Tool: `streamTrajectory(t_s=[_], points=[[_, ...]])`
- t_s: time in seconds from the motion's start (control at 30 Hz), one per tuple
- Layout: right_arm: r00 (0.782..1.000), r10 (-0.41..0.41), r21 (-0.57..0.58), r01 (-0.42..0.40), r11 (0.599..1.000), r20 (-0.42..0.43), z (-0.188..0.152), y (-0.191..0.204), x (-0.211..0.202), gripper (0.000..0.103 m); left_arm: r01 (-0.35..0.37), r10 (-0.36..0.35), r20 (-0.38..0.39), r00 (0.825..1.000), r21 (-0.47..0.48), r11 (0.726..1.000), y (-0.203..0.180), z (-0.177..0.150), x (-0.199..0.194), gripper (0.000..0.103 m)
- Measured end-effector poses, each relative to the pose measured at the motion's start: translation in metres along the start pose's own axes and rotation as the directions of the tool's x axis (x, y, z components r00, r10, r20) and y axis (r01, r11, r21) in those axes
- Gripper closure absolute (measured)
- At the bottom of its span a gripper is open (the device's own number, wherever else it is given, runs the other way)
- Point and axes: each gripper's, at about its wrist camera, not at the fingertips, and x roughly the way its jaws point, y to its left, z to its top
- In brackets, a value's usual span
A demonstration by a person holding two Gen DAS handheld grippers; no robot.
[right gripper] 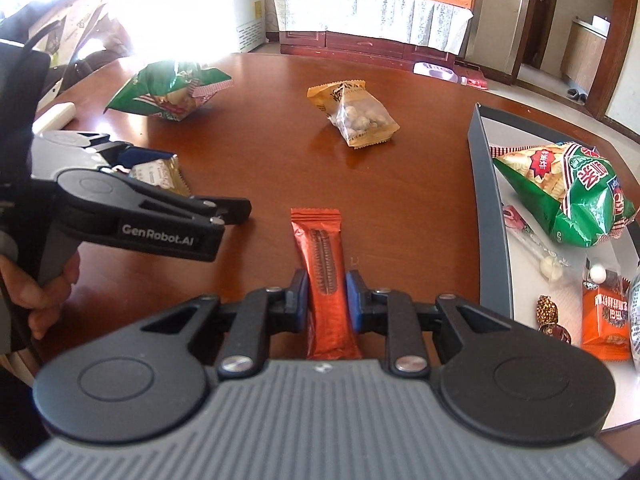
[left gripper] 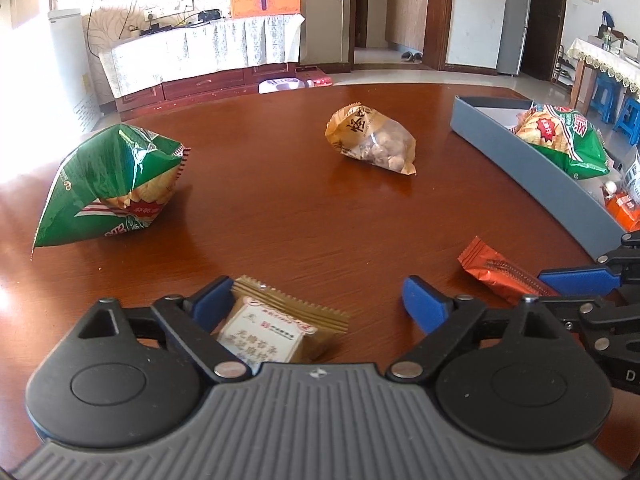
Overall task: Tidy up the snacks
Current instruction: 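Lift the red bar with the right gripper while the left gripper grasps the beige cake packet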
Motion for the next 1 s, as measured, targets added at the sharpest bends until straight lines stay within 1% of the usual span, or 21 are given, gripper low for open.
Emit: streamTrajectory(t_s=[0.03,0.13,0.17,0.2,0.37,0.4,0.47,0.6,0.67,0.7,0.87,0.97,1.0], points=[[1.0,0.002,0.0,-0.002,1.0,0.0,0.0,0.0,0.0,0.079,0.002,-0.002,0.007,1.0,0.001,1.0,-0.001,0.0,-0.001,0.018],[1.0,0.005,-0.001,-0.005,1.0,0.002,-0.001,0.0,0.0,0.079,0.005,-0.006,0.025,1.0,0.004,1.0,-0.003,-0.001,-0.004,0.035],[1.0,0.006,-0.001,-0.006,1.0,0.002,-0.001,0.0,0.0,0.079,0.006,-0.006,0.032,0.999,0.005,1.0,-0.004,-0.001,-0.006,0.049],[1.0,0.007,-0.002,-0.007,1.0,0.003,-0.001,0.001,0.0,0.079,0.009,-0.009,0.035,0.999,0.004,1.0,-0.005,-0.001,-0.007,0.072],[1.0,0.017,-0.009,-0.017,1.0,0.01,-0.001,0.003,-0.002,0.079,0.023,-0.022,0.036,0.999,-0.023,0.999,-0.001,-0.001,-0.009,0.076],[1.0,0.021,-0.007,-0.021,1.0,0.014,-0.001,0.003,-0.003,0.079,0.031,-0.03,0.035,0.999,-0.034,0.999,0.001,0.0,-0.01,0.085],[0.999,0.025,-0.002,-0.025,1.0,0.024,0.0,0.002,-0.005,0.079,0.037,-0.035,0.037,0.999,-0.051,0.998,0.004,0.0,-0.013,0.087],[0.998,0.037,0.01,-0.038,0.999,0.04,0.001,0.0,-0.009,0.079,0.018,-0.016,0.044,0.999,-0.048,0.999,0.005,0.002,-0.016,0.09],[0.998,0.046,0.017,-0.047,0.999,0.053,0.002,-0.001,-0.012,0.079,0.021,-0.018,0.053,0.998,-0.047,0.999,0.006,0.003,-0.02,0.09],[0.997,0.051,0.021,-0.052,0.998,0.061,0.003,-0.001,-0.014,0.079,0.021,-0.019,0.058,0.998,-0.046,0.999,0.006,0.004,-0.022,0.097],[0.992,0.069,0.038,-0.073,0.997,0.101,0.006,-0.005,-0.025,0.079,0.009,-0.007,0.079,0.997,-0.035,0.999,0.003,0.009,-0.03,0.098],[0.993,0.076,0.037,-0.079,0.996,0.093,0.006,-0.006,-0.024,0.079,0.028,-0.027,0.072,0.997,-0.012,1.0,0.002,0.01,-0.033,0.097],[0.993,0.077,0.036,-0.08,0.996,0.09,0.006,-0.006,-0.023,0.079,0.011,-0.011,0.065,0.998,-0.004,1.0,0.001,0.009,-0.033,0.097]])
